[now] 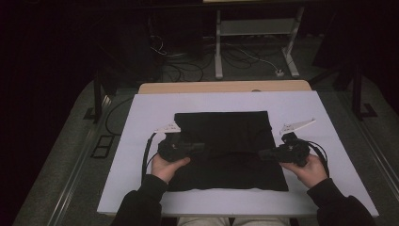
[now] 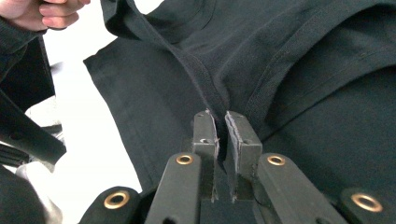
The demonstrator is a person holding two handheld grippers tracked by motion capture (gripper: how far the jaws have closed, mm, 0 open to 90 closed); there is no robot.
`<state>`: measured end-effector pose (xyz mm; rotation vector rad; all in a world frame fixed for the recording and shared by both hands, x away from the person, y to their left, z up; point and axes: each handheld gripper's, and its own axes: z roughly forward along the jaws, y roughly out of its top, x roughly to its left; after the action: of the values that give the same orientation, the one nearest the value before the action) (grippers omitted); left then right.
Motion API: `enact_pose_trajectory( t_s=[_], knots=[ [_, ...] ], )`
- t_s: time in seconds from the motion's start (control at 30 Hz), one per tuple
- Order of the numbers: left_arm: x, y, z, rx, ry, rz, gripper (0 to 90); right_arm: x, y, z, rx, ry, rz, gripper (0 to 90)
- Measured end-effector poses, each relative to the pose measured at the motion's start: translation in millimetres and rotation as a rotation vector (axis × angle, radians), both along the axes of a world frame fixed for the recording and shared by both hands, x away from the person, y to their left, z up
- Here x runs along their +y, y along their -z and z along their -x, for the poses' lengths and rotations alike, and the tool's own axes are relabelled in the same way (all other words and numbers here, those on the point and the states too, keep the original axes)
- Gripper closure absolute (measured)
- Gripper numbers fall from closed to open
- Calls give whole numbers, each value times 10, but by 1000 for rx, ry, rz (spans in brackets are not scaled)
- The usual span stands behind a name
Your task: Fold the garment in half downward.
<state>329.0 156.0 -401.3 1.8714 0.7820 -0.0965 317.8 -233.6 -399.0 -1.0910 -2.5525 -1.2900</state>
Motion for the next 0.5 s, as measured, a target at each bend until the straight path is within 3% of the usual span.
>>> enact_pose_trajectory(
  t_s=[0.5],
  knots=[
    [41, 29, 138, 16, 41, -27, 870, 59, 22, 128, 44, -68, 5, 819]
  ],
)
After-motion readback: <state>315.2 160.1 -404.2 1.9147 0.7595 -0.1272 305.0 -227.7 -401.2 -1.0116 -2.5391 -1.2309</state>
